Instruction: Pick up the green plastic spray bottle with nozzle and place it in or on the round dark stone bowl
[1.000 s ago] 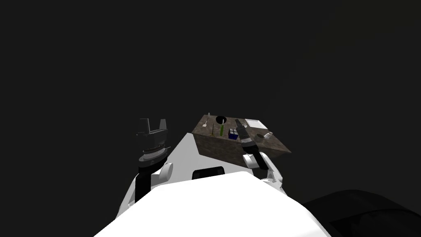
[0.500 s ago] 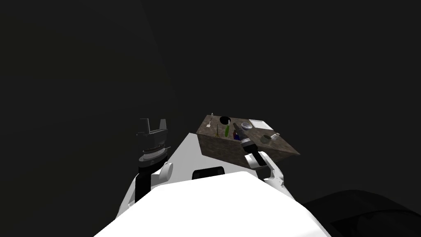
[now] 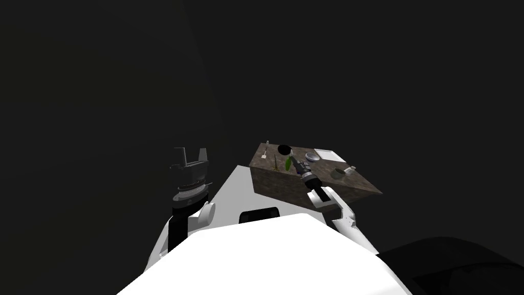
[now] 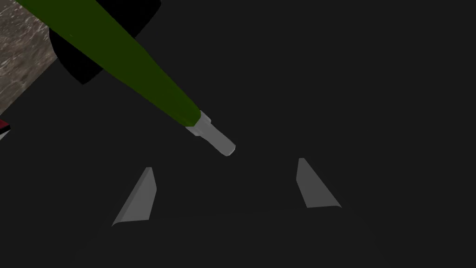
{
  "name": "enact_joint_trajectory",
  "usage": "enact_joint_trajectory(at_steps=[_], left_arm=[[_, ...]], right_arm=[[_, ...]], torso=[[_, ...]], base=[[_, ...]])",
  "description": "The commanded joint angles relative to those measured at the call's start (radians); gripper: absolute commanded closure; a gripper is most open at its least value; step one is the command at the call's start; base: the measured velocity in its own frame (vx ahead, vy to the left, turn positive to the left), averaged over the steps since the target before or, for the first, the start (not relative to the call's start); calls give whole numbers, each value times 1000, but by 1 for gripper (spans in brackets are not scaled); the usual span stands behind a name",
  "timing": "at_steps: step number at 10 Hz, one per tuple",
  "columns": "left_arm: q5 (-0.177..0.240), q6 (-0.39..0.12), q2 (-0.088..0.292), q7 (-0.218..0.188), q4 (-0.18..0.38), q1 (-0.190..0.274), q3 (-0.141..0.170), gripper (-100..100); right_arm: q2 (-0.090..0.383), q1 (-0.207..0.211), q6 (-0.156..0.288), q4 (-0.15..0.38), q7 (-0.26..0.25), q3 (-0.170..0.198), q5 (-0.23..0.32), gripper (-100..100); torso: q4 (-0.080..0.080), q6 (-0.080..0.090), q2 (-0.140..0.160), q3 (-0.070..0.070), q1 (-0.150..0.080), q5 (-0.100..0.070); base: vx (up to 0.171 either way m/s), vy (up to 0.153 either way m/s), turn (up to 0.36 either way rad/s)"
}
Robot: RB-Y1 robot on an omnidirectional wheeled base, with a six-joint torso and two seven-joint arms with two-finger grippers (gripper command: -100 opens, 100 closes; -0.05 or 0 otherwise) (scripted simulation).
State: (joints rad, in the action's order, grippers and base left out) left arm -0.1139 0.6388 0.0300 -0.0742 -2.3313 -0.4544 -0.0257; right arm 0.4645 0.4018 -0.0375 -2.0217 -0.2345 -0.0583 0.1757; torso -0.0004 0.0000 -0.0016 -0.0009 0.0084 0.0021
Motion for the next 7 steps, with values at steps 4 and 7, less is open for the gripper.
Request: enact_joint_trajectory(at_steps=[4, 7], left_arm=[[0, 0, 0, 0, 0, 0, 0, 0], [0, 0, 0, 0, 0, 0, 0, 0]], right_arm=[[91, -7, 121, 65, -39, -11, 48, -100], [141, -15, 185, 105, -60, -15, 75, -100]], torso=[[0, 0, 1, 0, -3, -1], [0, 0, 0, 0, -1, 0]], base=[[14, 96, 15], [26, 123, 10]])
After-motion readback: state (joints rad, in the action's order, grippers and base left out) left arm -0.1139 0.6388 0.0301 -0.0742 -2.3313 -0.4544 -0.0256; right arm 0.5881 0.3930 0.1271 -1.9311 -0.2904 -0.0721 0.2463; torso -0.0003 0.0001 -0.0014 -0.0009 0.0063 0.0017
